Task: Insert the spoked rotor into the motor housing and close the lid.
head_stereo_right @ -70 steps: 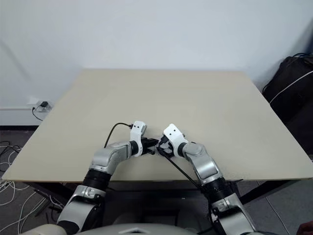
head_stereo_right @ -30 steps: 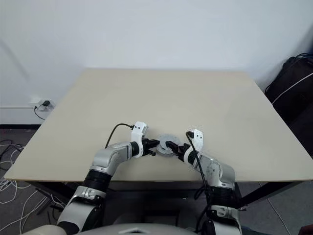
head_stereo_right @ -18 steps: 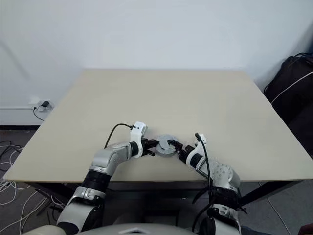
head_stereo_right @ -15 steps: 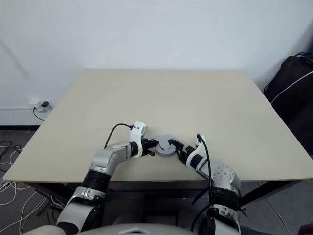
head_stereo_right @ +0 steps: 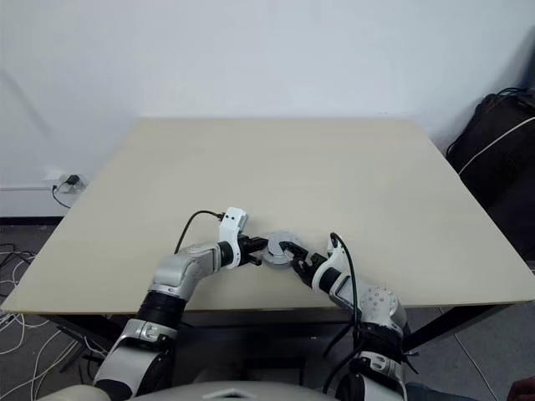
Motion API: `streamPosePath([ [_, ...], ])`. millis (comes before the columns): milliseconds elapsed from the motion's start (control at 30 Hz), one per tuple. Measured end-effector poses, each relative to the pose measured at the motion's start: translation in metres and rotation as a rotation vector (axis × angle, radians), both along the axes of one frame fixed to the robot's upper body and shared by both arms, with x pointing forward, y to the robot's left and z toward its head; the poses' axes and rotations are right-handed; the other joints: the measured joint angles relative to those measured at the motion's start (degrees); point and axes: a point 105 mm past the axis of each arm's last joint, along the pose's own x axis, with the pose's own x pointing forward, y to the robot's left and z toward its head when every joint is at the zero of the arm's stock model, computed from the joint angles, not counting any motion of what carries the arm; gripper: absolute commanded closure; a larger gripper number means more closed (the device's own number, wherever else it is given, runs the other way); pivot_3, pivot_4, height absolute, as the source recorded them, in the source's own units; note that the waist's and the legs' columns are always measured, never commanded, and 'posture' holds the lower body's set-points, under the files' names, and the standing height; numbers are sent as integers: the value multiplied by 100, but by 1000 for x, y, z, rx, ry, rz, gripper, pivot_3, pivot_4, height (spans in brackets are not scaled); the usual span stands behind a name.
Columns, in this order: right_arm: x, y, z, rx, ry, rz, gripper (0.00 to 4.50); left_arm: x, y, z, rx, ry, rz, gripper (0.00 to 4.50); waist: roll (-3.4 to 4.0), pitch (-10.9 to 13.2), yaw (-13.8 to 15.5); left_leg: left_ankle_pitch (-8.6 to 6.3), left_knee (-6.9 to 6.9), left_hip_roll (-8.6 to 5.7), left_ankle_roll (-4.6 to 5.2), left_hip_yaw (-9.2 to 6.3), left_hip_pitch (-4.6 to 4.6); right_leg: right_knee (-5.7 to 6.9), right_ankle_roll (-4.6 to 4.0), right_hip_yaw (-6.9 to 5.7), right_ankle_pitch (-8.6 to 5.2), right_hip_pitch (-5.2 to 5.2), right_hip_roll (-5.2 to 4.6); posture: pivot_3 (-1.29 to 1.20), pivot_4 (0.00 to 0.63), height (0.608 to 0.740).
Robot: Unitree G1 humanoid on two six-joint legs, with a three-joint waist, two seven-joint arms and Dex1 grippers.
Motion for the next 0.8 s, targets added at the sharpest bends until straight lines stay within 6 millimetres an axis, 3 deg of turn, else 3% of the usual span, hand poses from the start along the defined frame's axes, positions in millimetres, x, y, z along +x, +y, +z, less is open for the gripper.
streamPosePath([
  [233,-6,0,-8,-1,34,-7,2189,0,2,0,6,-3,3,4500,3,2,-4,1,-3,0,-2,2,-9,2,0,3,0,-15,0,0,0,740],
  [367,-4,-1,-3,17,12,-17,3178,0,8,-3,24,-1,18,4500,2,2,-5,2,-4,0,-3,3,-8,4,0,4,0,-14,0,0,0,740],
  [800,-7,-2,-3,12,6,-27,3230,-2,7,-2,14,-4,21,4500,4,0,21,1,-8,-1,-1,3,-8,0,-1,4,-1,-14,-1,0,0,740],
])
